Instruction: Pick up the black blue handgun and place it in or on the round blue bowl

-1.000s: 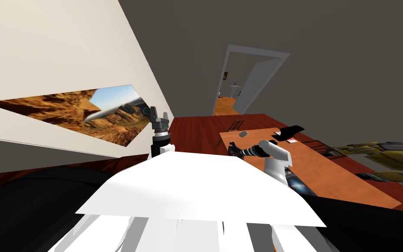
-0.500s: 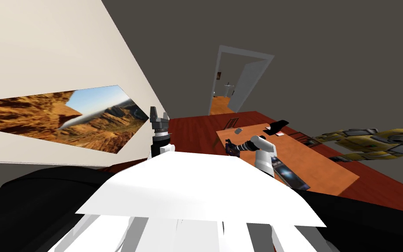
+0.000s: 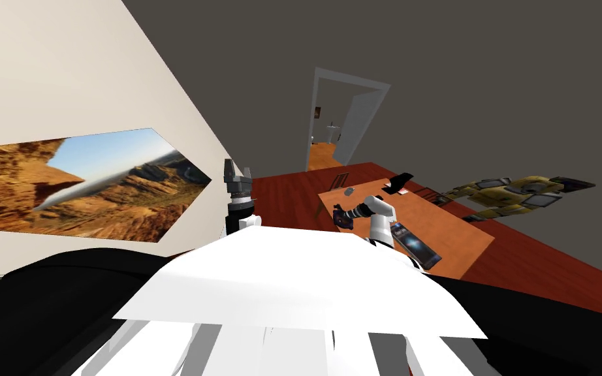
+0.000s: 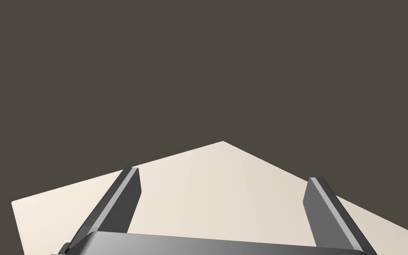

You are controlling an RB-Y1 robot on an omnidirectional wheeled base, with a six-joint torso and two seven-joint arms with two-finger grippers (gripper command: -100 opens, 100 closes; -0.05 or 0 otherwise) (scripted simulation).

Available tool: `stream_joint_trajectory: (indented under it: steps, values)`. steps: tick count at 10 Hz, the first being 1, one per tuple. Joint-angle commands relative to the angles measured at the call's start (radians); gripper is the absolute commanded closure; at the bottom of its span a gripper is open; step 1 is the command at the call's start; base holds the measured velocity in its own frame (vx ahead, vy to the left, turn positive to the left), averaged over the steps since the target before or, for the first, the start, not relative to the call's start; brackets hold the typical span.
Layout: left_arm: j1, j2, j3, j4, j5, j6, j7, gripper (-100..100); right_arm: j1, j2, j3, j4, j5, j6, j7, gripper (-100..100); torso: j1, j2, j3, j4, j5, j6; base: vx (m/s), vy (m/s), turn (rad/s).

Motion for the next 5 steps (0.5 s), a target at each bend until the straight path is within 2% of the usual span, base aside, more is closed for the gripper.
stream_joint_trajectory:
  steps: [1, 2, 3, 4, 5]
  values:
    - [0.000, 0.000, 0.000, 0.000, 0.000, 0.000, 0.000, 0, -0.029, 0.001, 0.000, 0.011, 0.000, -0.002, 0.001, -100, 0.000, 0.000, 0.000, 0.000, 0.000, 0.000, 0.000, 0.000, 0.000]
    - [0.000, 0.000, 0.000, 0.000, 0.000, 0.000, 0.000, 0, -0.068, 0.039, 0.051, 0.053, 0.051, -0.027, 0.024, -100, 0.000, 0.000, 0.000, 0.000, 0.000, 0.000, -0.014, -0.015, -0.312]
    - [0.000, 0.000, 0.000, 0.000, 0.000, 0.000, 0.000, 0, -0.107, 0.039, 0.056, 0.084, 0.053, -0.027, 0.024, -100, -0.001, 0.001, 0.000, 0.000, 0.000, 0.001, -0.020, -0.011, -0.519]
    - [0.000, 0.000, 0.000, 0.000, 0.000, 0.000, 0.000, 0, -0.135, 0.039, 0.056, 0.106, 0.053, -0.027, 0.024, -100, -0.001, 0.002, 0.001, 0.000, 0.000, 0.002, -0.012, 0.003, -0.143]
    - [0.000, 0.000, 0.000, 0.000, 0.000, 0.000, 0.000, 0, -0.161, 0.039, 0.056, 0.125, 0.053, -0.027, 0.024, -100, 0.000, 0.001, 0.001, 0.000, 0.000, 0.000, -0.004, -0.001, 0.085]
